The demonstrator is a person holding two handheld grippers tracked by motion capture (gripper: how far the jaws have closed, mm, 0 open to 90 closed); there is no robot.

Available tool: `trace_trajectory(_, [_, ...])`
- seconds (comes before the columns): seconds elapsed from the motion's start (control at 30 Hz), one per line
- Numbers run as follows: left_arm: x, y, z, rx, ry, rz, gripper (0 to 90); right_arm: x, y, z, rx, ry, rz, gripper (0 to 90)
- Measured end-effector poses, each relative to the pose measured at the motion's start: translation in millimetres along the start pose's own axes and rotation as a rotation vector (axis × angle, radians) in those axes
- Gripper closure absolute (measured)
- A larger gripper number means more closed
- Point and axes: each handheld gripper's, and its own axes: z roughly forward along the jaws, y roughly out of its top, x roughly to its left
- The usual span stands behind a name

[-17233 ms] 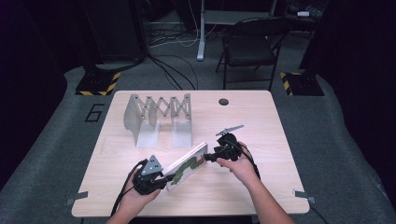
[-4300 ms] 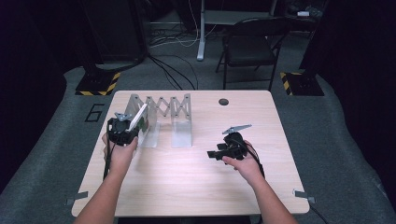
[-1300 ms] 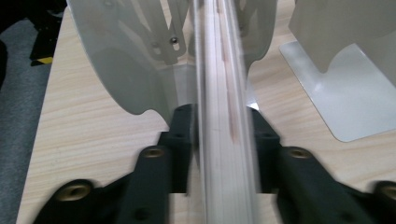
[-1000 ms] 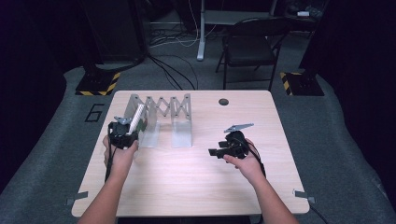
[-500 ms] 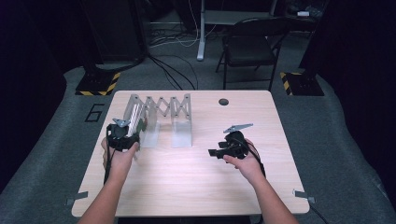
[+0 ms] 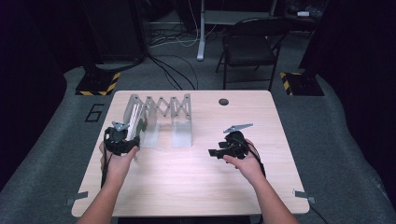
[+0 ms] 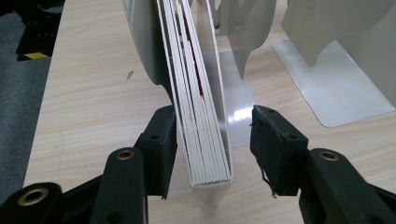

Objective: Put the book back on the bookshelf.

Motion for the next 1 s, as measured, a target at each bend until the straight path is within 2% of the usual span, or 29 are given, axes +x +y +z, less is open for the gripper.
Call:
trace_trajectory(0.13, [1.9,-2.2,-5.1,-0.015,-0.011,-0.002,51.2,-0.7,-0.2,-0.1,0.002,-0.004,0.001,37.0])
trace_trajectory(0.4, [6.3,-2.2,-17.9,-0.011,-0.037,-0.007,49.2,-0.3,-0.3,0.3,0.003,-0.005,-0.004,36.9])
trace_trajectory(0.5, [6.3,-1.9,-21.4,-0.017,-0.052,-0.022,48.6,-0.3,-0.2,0.2,0.003,-0.006,-0.001,36.9])
trace_trajectory(0.53, [7.3,-1.6,-23.0,-0.016,-0.054,-0.007,48.5,-0.3,-0.2,0.1,0.003,-0.006,0.000,36.9])
trace_trajectory(0.67, [6.5,-1.2,-28.1,-0.022,-0.073,-0.016,48.3,-0.7,-0.2,-0.4,0.001,-0.005,0.000,36.9])
trace_trajectory(0.87, [4.0,-0.1,-38.6,-0.041,-0.089,-0.003,47.3,-0.3,-0.3,0.0,0.002,-0.006,-0.001,36.9])
trace_trajectory(1.0, [1.6,0.0,-44.3,-0.041,-0.097,0.022,47.0,0.2,-0.2,0.0,0.003,-0.007,-0.002,36.9])
